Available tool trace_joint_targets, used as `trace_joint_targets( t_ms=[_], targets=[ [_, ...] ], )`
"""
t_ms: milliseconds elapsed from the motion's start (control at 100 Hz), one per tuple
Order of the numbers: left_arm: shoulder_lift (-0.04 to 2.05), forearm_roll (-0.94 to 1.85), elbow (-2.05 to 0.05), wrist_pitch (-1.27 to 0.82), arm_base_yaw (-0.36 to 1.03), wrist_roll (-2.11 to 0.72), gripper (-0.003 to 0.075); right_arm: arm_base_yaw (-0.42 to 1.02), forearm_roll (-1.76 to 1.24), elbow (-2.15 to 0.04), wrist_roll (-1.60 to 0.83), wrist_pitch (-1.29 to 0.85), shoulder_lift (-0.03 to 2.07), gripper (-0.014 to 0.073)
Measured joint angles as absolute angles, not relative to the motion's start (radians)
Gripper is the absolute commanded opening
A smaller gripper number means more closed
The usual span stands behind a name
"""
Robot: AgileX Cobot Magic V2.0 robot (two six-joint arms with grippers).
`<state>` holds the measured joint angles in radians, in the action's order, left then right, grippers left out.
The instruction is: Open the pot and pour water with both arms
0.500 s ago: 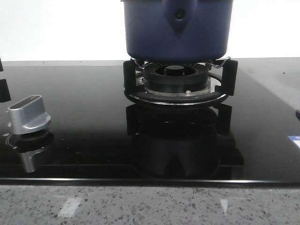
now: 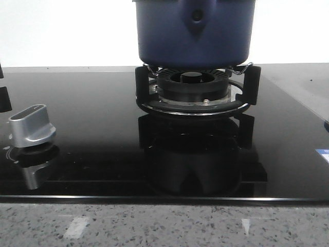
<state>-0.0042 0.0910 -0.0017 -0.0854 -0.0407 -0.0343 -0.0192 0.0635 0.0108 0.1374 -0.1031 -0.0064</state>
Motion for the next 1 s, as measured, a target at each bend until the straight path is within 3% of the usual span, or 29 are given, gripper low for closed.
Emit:
trace_joint_targets(
  t_ms=[1000],
  targets=[
    [-0.004, 0.131, -0.002, -0.089, -0.041, -0.034, -0.002, -0.019, 0.064, 0.011, 0.137, -0.093, -0.006, -0.0048]
  ],
)
